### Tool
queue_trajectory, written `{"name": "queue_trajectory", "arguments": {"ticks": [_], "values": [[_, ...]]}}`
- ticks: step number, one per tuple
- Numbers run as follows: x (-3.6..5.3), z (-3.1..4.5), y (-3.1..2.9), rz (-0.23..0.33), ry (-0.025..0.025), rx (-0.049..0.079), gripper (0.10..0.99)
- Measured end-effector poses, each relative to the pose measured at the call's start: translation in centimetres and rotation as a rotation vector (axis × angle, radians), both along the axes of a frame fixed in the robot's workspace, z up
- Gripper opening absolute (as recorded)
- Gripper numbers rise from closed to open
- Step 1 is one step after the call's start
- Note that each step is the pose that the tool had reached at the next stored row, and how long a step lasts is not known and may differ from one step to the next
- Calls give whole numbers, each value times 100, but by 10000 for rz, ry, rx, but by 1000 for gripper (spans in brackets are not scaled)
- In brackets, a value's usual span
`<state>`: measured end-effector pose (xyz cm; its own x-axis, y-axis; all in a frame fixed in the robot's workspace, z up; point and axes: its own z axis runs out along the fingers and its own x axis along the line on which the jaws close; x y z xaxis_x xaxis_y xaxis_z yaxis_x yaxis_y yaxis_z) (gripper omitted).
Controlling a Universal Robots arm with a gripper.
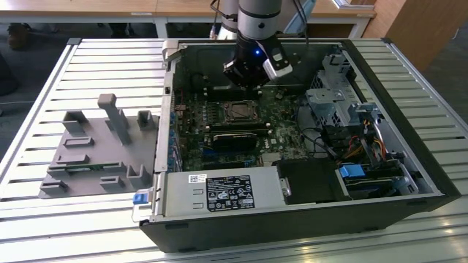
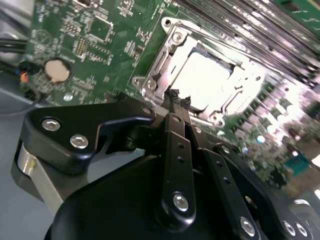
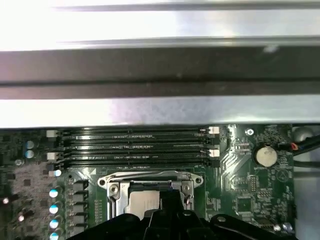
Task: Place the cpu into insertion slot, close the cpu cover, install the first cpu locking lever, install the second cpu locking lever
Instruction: 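Install the second cpu locking lever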
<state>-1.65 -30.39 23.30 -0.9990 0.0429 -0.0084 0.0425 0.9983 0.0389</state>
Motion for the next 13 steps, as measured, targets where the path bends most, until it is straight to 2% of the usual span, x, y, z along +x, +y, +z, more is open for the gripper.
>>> {"name": "queue_trajectory", "arguments": {"ticks": [2,5,8,13], "values": [[0,79,-1,1,1,-2,118],[-1,100,-27,1,1,-1,118],[-1,100,-111,1,1,-2,118],[-1,100,-305,1,3,-3,118]]}}
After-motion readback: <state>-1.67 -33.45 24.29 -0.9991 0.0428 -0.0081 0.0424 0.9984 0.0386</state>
